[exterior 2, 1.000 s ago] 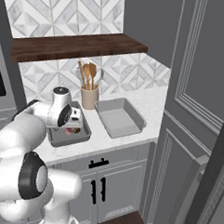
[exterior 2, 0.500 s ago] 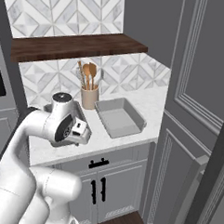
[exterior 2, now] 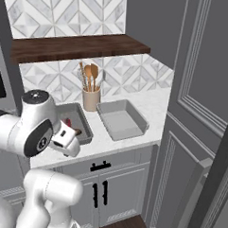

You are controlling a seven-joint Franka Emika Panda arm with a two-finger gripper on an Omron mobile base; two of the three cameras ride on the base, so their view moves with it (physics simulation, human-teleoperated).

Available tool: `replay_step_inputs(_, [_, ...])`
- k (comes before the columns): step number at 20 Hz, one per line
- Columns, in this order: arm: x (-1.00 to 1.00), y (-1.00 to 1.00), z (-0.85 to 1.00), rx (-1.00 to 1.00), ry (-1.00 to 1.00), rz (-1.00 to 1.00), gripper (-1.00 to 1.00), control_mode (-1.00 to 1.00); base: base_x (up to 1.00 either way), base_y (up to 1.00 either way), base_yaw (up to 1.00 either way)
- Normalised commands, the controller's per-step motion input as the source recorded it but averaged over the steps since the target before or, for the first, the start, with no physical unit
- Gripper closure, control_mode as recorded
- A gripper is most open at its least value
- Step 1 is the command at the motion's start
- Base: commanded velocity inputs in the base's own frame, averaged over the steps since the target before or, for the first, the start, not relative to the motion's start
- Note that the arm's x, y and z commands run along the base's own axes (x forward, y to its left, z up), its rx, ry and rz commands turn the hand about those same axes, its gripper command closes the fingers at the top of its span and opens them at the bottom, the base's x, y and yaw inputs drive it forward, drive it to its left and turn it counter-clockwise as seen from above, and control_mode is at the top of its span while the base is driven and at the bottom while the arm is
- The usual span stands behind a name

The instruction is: Place one mushroom and one steak in each tupperware on the nearby counter, to pack two identical lunches.

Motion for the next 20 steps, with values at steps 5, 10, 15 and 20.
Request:
replay_step_inputs(5, [-0.99,0.06,0.55,-0.07,-0.11,-0.01,-1.00,-1.00,0.00,0.00,0.00])
replay_step_inputs(10, [-0.38,0.02,0.02,-0.03,-0.13,0.01,-1.00,-1.00,0.00,0.00,0.00])
replay_step_inputs(15, [-0.10,0.01,0.00,0.00,0.00,0.00,-1.00,-1.00,0.00,0.00,0.00])
replay_step_inputs(20, [0.00,0.00,0.00,0.00,0.00,0.00,-1.00,1.00,-1.00,0.83,0.00])
